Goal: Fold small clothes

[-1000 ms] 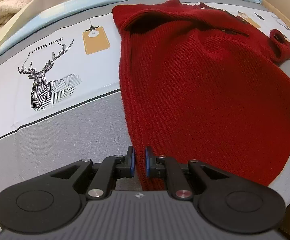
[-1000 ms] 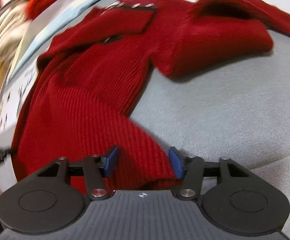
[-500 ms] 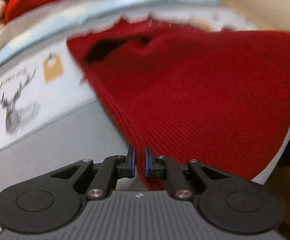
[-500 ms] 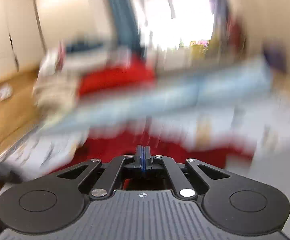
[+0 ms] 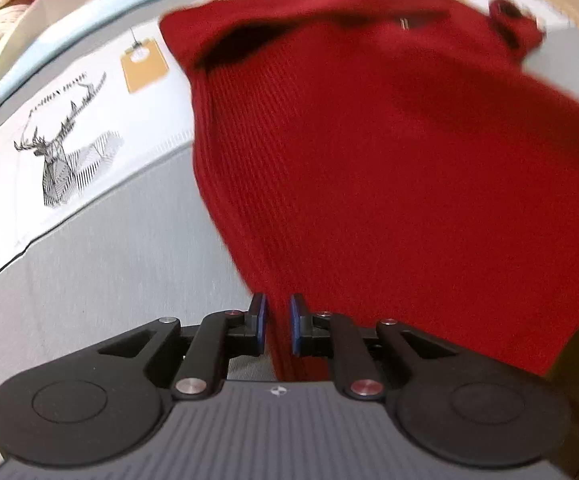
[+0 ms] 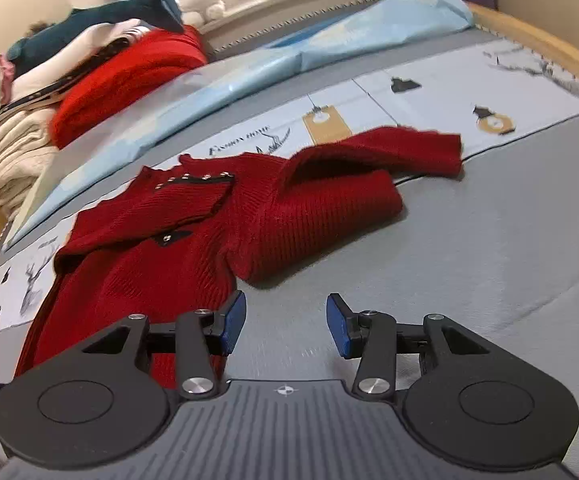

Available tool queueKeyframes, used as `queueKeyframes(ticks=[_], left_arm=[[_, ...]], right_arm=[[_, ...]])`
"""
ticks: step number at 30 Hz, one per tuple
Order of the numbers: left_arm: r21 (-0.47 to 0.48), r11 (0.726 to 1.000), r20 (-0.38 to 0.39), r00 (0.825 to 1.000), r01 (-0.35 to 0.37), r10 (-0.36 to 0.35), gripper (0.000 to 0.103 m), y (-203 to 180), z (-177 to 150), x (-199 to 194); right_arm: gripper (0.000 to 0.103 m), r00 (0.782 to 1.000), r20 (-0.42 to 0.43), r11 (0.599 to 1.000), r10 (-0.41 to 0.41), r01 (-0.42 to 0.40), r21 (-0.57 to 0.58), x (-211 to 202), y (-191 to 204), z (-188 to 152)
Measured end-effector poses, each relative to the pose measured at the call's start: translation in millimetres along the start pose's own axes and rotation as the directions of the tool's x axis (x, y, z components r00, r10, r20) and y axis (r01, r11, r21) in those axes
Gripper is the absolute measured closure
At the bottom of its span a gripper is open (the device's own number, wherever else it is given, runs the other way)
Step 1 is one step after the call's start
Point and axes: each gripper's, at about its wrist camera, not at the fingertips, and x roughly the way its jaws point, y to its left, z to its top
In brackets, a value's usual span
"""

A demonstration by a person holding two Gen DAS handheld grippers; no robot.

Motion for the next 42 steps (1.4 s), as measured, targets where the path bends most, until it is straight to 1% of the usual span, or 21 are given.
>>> queueKeyframes(ticks=[2, 5, 9, 11, 13, 15, 16, 17, 18, 20, 22, 23, 25, 28, 32, 34, 36, 37, 38, 40, 42], left_arm=[[-0.049, 0.999, 0.036, 0.999, -0.001, 0.003, 0.091, 4.4, 8.4, -5.4], [-0.117, 0.992, 0.095, 0.994, -0.049, 0.06, 0.091, 8.8, 27.4, -11.7], [-0.18, 0.981, 0.192, 0.975, -0.074, 0.109, 0.088, -2.5, 59.1, -18.0], [-0.203, 0.978, 0.246, 0.965, -0.045, 0.095, 0.087, -13.3, 74.1, -20.9], [-0.205, 0.979, 0.277, 0.96, 0.009, 0.049, 0.086, -24.6, 95.1, -16.8], [-0.182, 0.983, 0.298, 0.953, 0.007, 0.049, 0.081, -39.8, 118.3, -12.8], [-0.169, 0.986, 0.311, 0.949, 0.003, 0.051, 0.08, -47.7, 131.0, -8.6], [-0.158, 0.987, 0.327, 0.944, 0.006, 0.046, 0.079, -53.7, 145.0, -2.5], [-0.147, 0.989, 0.341, 0.939, 0.016, 0.036, 0.076, -62.2, 160.1, 4.0], [-0.128, 0.991, 0.356, 0.934, 0.025, 0.022, 0.061, -81.4, 184.7, 18.9], [-0.099, 0.995, 0.369, 0.929, 0.017, 0.021, 0.051, -100.3, 213.6, 39.8], [-0.082, 0.997, 0.369, 0.929, 0.011, 0.02, 0.046, -105.0, 225.7, 52.7], [-0.034, 0.999, 0.352, 0.936, 0.001, 0.011, 0.041, -126.9, 253.3, 81.0], [0.041, 0.999, 0.327, 0.945, -0.014, 0.0, 0.037, -154.6, 278.3, 114.0], [0.1, 0.995, 0.253, 0.967, -0.018, -0.008, 0.036, -185.3, 304.1, 157.9], [0.122, 0.992, 0.242, 0.97, -0.03, -0.001, 0.039, -192.1, 310.7, 174.7], [0.132, 0.991, 0.262, 0.965, -0.022, -0.014, 0.059, -191.9, 313.0, 180.3], [0.139, 0.99, 0.27, 0.963, -0.014, -0.024, 0.083, -189.9, 315.1, 179.4], [0.143, 0.99, 0.274, 0.961, -0.012, -0.027, 0.092, -185.3, 316.9, 175.7], [0.107, 0.994, 0.31, 0.948, 0.032, -0.064, 0.093, -162.6, 322.1, 158.7], [0.024, 1.0, 0.382, 0.924, 0.01, -0.019, 0.093, -117.0, 318.5, 131.4]], right_arm=[[0.057, 1.0, 0.001, 1.0, -0.009, 0.009, 0.019, 15.1, 2.3, -0.6], [0.054, 0.999, 0.031, 0.999, -0.011, 0.01, 0.035, 33.5, 12.4, 15.3], [0.05, 0.999, 0.023, 0.999, -0.038, 0.037, 0.033, 73.1, 27.3, 34.5], [0.05, 0.999, -0.008, 0.999, -0.048, 0.048, 0.012, 93.9, 34.0, 42.1], [0.05, 0.997, -0.044, 0.998, -0.061, 0.061, -0.013, 114.3, 39.2, 48.2], [0.053, 0.993, -0.065, 0.993, -0.102, 0.098, -0.066, 129.6, 44.0, 51.6], [0.068, 0.989, -0.071, 0.988, -0.128, 0.121, -0.097, 135.1, 45.8, 52.3], [0.09, 0.984, -0.069, 0.98, -0.163, 0.153, -0.127, 139.1, 46.1, 53.3], [0.09, 0.982, -0.068, 0.977, -0.175, 0.165, -0.138, 140.9, 43.3, 55.4], [0.091, 0.989, -0.052, 0.985, -0.14, 0.134, -0.105, 136.1, 32.2, 63.6], [0.092, 0.989, 0.02, 0.984, -0.147, 0.148, -0.102, 123.2, 21.2, 74.1], [0.092, 0.985, 0.066, 0.981, -0.159, 0.165, -0.105, 115.3, 13.6, 80.4], [0.093, 0.978, 0.134, 0.982, -0.162, 0.173, -0.075, 103.4, -6.5, 92.0], [0.093, 0.968, 0.18, 0.983, -0.178, 0.182, -0.009, 94.1, -40.9, 104.6], [0.093, 0.933, 0.27, 0.97, -0.24, 0.24, 0.031, 83.1, -69.5, 117.1], [0.093, 0.922, 0.284, 0.964, -0.264, 0.261, 0.049, 84.1, -80.0, 123.2], [0.092, 0.935, 0.238, 0.964, -0.265, 0.253, 0.079, 94.1, -95.6, 125.7], [0.091, 0.953, 0.18, 0.969, -0.243, 0.229, 0.096, 101.9, -104.7, 125.1], [0.09, 0.966, 0.11, 0.969, -0.233, 0.221, 0.113, 111.7, -113.0, 123.2], [0.085, 0.972, 0.024, 0.961, -0.235, 0.229, 0.154, 124.5, -127.1, 119.2], [0.08, 0.975, 0.011, 0.956, -0.22, 0.214, 0.202, 126.0, -136.8, 118.0]])
